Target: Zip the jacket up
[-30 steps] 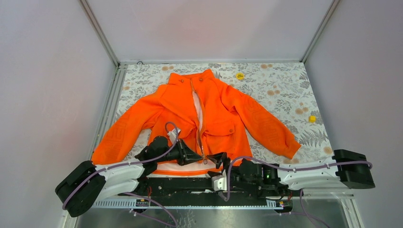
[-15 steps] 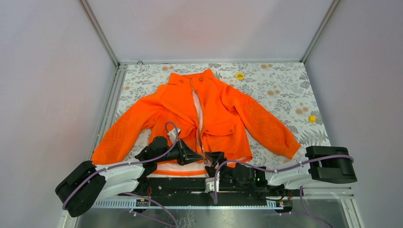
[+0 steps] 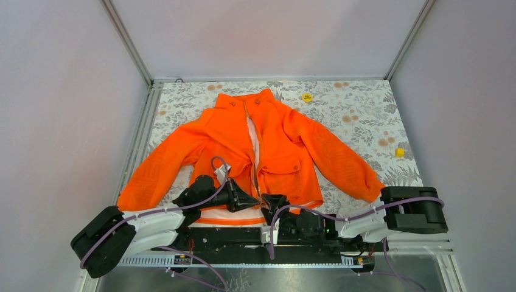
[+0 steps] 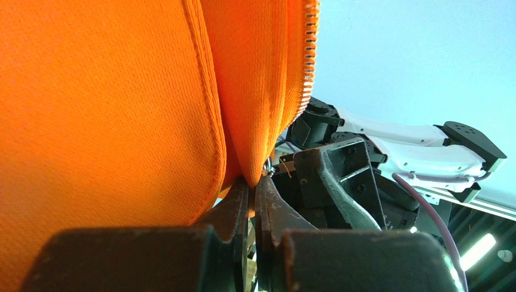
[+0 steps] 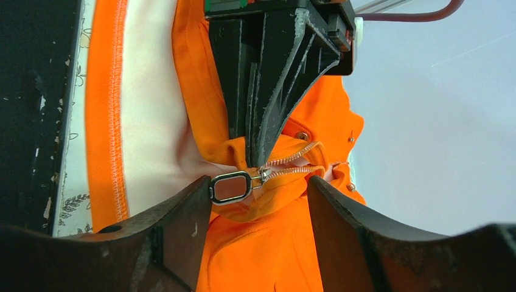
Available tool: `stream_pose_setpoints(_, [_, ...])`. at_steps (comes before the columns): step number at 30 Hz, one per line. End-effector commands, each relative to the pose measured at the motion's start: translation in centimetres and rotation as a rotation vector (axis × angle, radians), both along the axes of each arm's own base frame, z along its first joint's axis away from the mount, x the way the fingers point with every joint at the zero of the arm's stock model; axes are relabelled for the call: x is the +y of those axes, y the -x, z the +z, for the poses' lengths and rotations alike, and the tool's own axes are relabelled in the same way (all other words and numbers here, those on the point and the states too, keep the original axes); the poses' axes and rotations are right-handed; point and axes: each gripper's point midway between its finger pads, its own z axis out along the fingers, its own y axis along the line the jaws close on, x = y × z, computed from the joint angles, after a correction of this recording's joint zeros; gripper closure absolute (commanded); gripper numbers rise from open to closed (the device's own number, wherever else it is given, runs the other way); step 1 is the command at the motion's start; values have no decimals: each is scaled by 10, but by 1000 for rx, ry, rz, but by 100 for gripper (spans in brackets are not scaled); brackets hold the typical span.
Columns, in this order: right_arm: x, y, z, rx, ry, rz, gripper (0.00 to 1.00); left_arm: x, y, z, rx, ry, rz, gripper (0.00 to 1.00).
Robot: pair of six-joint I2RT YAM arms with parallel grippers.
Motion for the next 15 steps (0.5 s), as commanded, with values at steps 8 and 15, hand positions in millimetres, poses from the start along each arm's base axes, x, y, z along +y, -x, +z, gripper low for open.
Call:
stream_pose_setpoints(8, [5, 8, 12, 36, -37, 35, 58, -2, 6, 13, -39, 63, -38, 100])
stream_pose_setpoints(15, [6, 10, 11, 51, -29, 41, 71, -1, 6, 14, -42, 64, -37, 100])
